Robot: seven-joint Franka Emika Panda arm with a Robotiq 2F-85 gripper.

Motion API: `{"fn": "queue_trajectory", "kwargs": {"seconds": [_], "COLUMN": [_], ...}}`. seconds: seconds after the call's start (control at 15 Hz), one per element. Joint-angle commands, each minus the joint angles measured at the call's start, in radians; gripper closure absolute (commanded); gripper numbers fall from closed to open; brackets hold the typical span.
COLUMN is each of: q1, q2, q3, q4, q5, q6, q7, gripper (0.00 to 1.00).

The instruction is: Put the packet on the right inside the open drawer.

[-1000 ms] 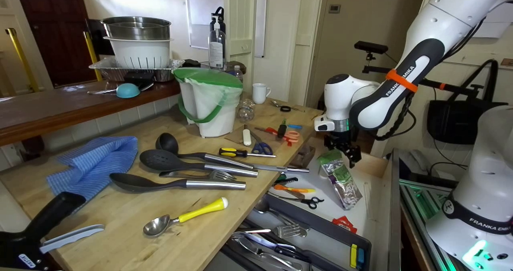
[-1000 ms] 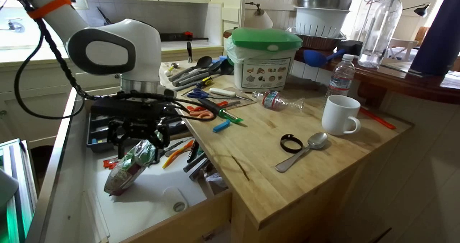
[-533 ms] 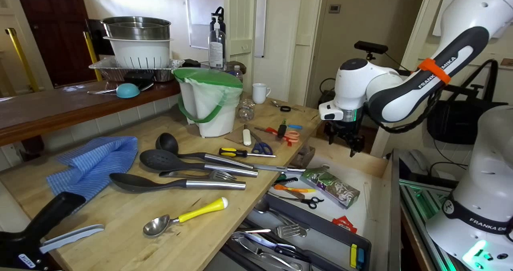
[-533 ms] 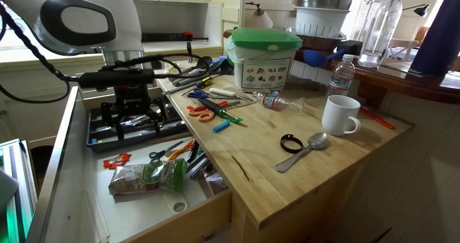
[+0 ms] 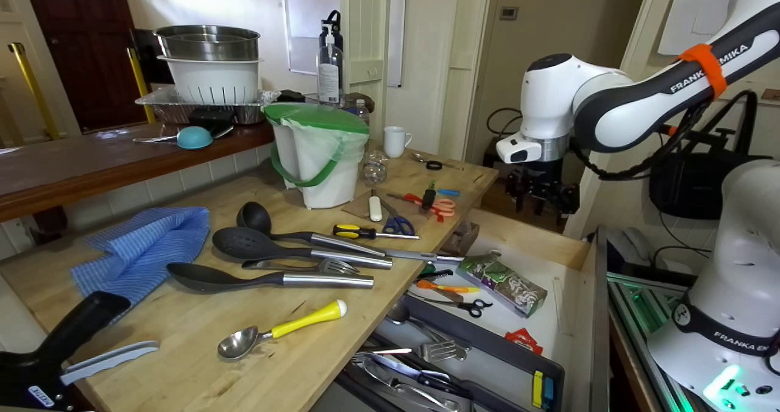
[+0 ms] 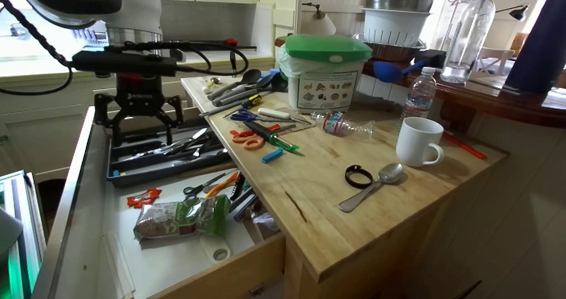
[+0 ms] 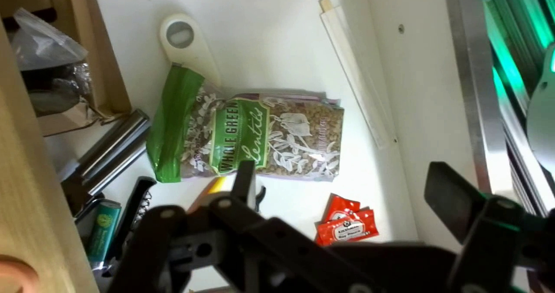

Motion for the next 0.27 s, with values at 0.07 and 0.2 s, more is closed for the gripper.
{"fn": "queue_trajectory", "kwargs": {"seconds": [0.07, 0.2], "q1": [0.011, 0.014], "q2": [-0.039, -0.061], "q3": [-0.003, -0.004], "q4": [0.003, 0.004], "q5": [0.017, 0.021], "q6": [-0.060, -0.083], "q7": [-0.019, -0.026], "gripper": [0.00, 0.00]}}
